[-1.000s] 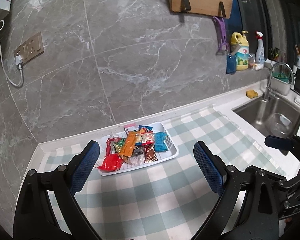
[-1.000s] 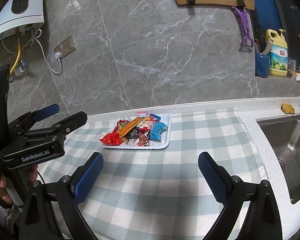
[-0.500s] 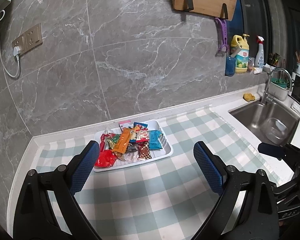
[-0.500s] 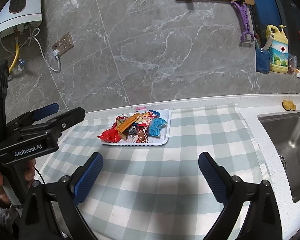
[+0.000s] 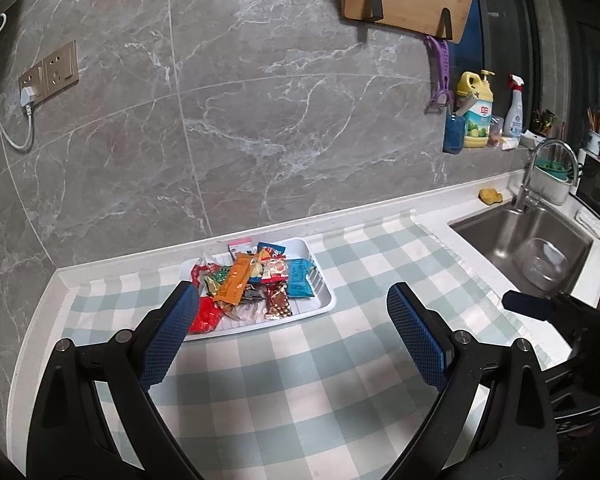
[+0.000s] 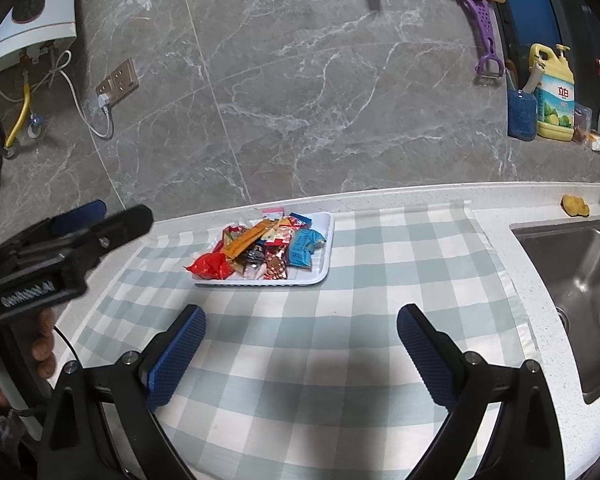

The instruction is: Organize snacks

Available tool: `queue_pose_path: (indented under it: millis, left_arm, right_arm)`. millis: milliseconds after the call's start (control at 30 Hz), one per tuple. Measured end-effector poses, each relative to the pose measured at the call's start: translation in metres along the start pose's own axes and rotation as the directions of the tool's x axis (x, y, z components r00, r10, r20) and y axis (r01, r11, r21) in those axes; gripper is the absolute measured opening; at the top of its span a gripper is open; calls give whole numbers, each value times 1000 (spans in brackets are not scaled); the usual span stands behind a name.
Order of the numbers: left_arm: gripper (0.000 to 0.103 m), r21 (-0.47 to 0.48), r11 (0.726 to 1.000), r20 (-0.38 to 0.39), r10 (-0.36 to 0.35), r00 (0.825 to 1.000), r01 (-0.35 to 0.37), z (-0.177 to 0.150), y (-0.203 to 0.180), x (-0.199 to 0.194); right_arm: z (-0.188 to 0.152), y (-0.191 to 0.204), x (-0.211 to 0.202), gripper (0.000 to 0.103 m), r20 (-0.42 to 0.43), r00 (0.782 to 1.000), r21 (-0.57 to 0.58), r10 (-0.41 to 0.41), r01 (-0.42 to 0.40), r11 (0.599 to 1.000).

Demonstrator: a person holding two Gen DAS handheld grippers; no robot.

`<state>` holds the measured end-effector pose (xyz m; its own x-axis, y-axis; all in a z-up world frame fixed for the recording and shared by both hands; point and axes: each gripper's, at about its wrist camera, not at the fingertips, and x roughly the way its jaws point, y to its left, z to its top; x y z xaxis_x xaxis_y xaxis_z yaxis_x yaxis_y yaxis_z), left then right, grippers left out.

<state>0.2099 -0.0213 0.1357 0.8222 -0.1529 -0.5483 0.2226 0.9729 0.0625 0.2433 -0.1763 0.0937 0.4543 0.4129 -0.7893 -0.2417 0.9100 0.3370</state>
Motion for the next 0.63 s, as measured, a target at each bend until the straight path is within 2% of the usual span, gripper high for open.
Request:
queue_pose_path:
  millis: [267, 633]
  left_arm:
    - [96, -11, 1000, 3, 0, 1000, 0, 0, -2, -1]
    - [96, 14, 1000, 16, 3, 1000, -3, 0, -3, -1]
  right_arm:
    - [-13, -20, 22, 98, -59, 996, 9, -63, 63, 998]
    - [-21, -30, 27, 98, -76, 995, 31, -66, 68, 997]
